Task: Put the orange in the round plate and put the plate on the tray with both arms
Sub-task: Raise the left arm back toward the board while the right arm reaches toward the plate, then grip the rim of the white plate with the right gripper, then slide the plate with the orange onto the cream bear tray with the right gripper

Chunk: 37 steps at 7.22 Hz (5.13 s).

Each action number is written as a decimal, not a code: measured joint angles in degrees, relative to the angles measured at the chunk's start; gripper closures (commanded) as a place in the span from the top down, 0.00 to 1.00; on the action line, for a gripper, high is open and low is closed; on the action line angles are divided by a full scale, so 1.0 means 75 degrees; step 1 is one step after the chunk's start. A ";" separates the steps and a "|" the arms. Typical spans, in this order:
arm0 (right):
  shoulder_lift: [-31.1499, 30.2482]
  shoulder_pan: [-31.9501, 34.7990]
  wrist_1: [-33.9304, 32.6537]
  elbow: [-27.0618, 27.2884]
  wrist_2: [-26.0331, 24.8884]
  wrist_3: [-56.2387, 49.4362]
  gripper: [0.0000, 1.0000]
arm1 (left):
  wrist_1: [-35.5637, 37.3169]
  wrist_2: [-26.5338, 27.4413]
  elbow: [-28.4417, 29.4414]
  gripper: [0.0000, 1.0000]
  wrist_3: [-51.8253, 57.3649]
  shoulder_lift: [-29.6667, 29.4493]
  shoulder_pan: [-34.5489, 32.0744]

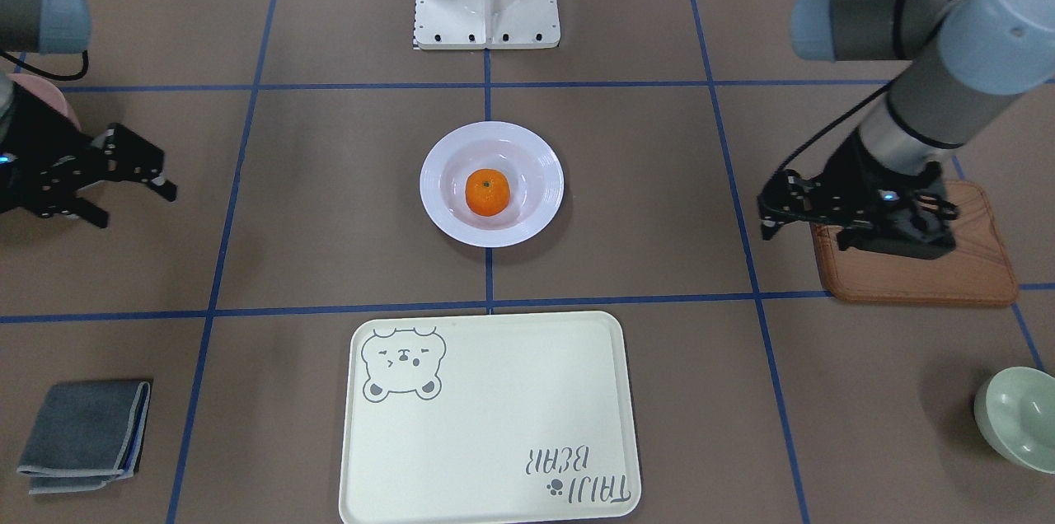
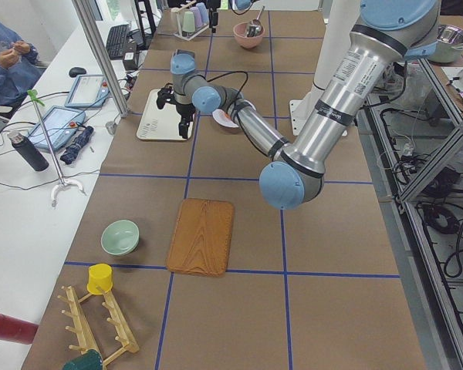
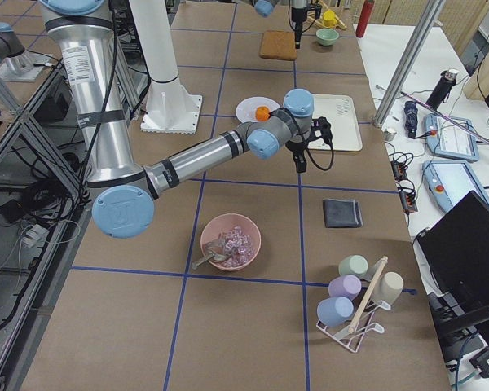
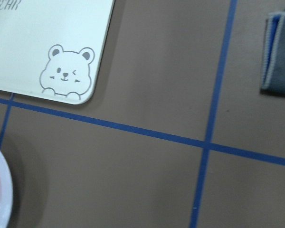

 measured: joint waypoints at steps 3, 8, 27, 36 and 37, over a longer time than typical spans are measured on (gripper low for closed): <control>0.0813 -0.1819 0.1653 -0.0546 -0.0762 0.3092 0.96 | 0.0017 -0.0420 0.0281 0.98 0.1120 0.0419 -0.1026; 0.1443 -0.2693 0.6991 -0.3212 -0.1452 0.5979 0.97 | 0.0019 -0.0493 0.0303 0.98 0.1125 0.0455 -0.1171; 0.1974 -0.4145 0.9000 -0.4343 -0.3809 0.7109 0.35 | 0.0443 -0.0504 -0.0181 0.98 0.1109 0.0454 -0.1257; 0.2097 -0.4113 0.9142 -0.4228 -0.3914 0.7125 0.00 | 0.0582 -0.0504 -0.0255 0.98 0.1109 0.0455 -0.1287; 0.2096 -0.4094 0.9314 -0.4209 -0.3941 0.7205 0.00 | 0.0581 -0.0504 -0.0255 0.98 0.1109 0.0455 -0.1289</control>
